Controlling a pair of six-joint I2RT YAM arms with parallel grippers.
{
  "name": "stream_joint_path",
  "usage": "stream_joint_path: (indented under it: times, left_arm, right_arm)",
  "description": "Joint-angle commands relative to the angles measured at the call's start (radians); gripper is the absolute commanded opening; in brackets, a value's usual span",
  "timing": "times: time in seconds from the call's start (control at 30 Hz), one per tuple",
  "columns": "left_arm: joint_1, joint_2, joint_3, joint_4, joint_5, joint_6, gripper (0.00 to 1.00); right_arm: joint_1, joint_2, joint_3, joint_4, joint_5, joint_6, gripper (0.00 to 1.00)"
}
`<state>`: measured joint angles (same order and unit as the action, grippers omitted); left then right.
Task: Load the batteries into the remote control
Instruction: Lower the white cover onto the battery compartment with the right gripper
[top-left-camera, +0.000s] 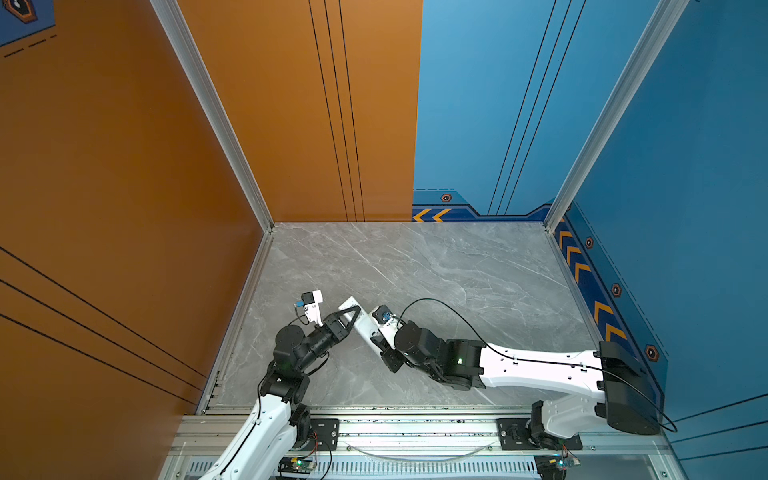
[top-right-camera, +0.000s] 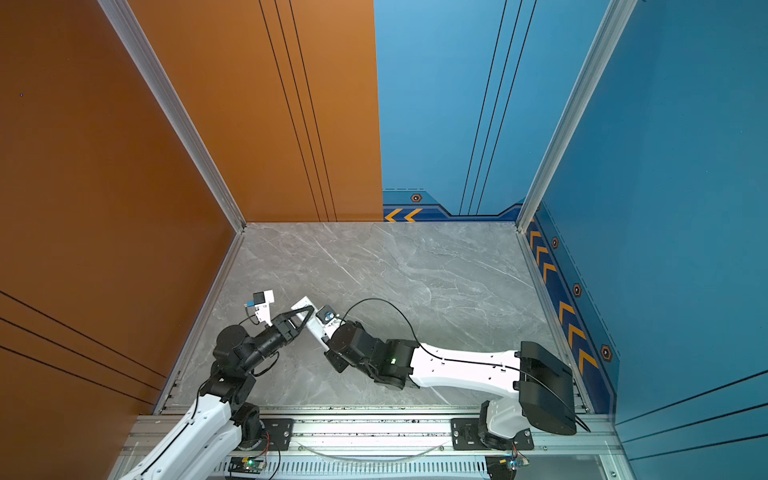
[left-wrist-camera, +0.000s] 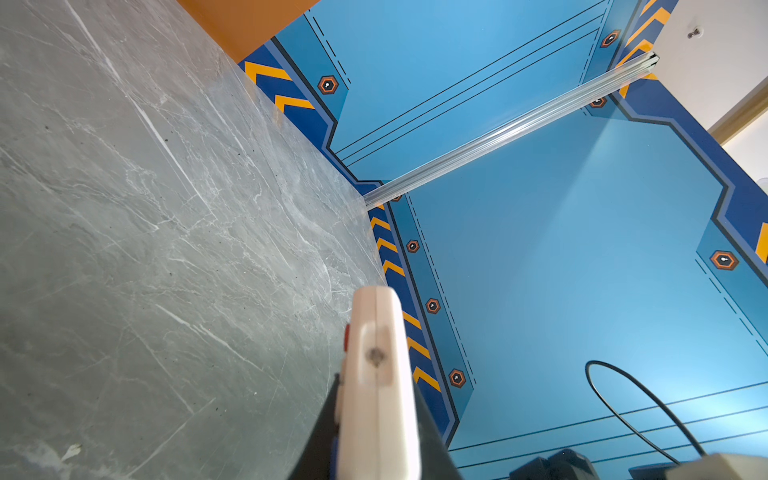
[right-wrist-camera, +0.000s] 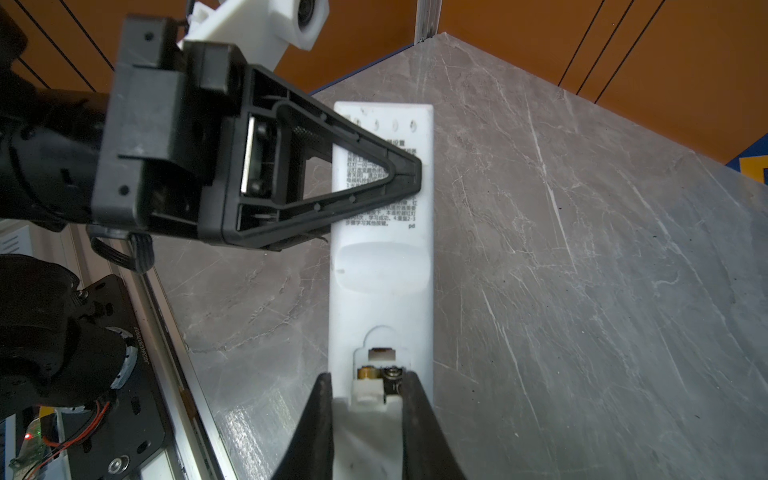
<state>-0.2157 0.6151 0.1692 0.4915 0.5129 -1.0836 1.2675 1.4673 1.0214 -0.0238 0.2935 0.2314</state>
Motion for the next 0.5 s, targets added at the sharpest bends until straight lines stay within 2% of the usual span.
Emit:
stream_joint_path:
  times: [0.0,0.47]
  left_arm:
    - [0.008,-0.014,-0.007,0.053,0.026,-0.013,0.0]
    - [0.009,-0.017,-0.006,0.053,0.027,-0.013,0.0]
  right_arm:
    - [-0.011,0.008,0.014,-0.004,0.03,-0.027,0.11]
    - [-0.019,0.015,0.022,0.01,0.02,-0.039,0.1]
